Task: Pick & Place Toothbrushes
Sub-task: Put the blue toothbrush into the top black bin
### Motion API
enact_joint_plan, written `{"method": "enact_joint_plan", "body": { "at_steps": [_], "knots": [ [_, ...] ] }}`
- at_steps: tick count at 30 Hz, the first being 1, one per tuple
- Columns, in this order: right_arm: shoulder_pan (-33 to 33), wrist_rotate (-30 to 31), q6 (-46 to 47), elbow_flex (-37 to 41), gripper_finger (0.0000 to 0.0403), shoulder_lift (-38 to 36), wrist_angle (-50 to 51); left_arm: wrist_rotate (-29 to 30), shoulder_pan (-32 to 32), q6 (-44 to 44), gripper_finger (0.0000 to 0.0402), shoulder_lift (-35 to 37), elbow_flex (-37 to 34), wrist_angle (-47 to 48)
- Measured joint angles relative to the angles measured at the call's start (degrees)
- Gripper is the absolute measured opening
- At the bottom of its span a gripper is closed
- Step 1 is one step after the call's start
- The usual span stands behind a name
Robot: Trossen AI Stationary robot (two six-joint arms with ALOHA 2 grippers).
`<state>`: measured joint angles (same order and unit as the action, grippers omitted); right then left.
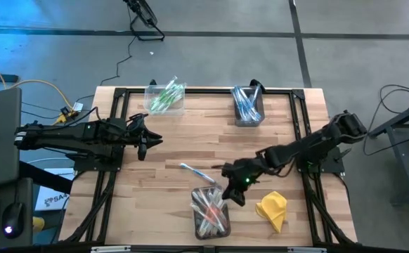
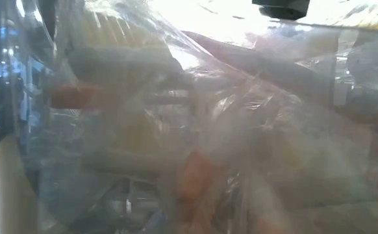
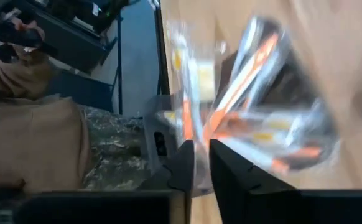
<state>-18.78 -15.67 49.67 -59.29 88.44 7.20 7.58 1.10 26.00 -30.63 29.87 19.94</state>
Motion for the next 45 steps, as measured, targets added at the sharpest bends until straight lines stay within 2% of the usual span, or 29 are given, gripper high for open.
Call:
{"method": "enact_joint_plan", "body": {
  "at_steps": [5,9,14,27,31,34,39,45],
  "knots": [
    [3.6,1.8,-9.5,0.0,0.0007,-3.5,1.3,0.0,0.0,0.0,0.0095,0.0,0.0,0.0],
    [6.1,5.8,-15.2,0.0,0.0005,-5.8,2.8,-0.1,0.0,1.3,0.0095,0.0,0.0,0.0],
    [8.1,9.3,-17.1,0.0,0.0002,-9.7,8.2,-0.2,0.0,9.5,0.0095,0.0,0.0,0.0],
    [3.8,29.8,-20.3,0.0,0.0002,-28.3,26.5,0.7,0.0,17.2,0.0095,0.0,0.0,-0.6],
    [3.0,34.1,-24.4,0.3,0.0002,-33.2,26.6,0.9,0.0,19.5,0.0095,0.0,0.0,-0.6],
    [3.8,35.3,-27.8,1.4,0.0002,-35.5,24.7,0.9,0.0,19.5,0.0095,0.0,0.0,-1.9],
    [6.1,35.0,-30.0,5.8,0.0002,-38.0,19.0,1.0,0.0,16.3,0.0095,-2.0,0.0,-9.5],
    [9.2,28.0,-29.2,13.2,0.0002,-39.4,12.9,0.2,0.0,11.5,0.0095,-7.8,0.1,-20.5]
  ]
}}
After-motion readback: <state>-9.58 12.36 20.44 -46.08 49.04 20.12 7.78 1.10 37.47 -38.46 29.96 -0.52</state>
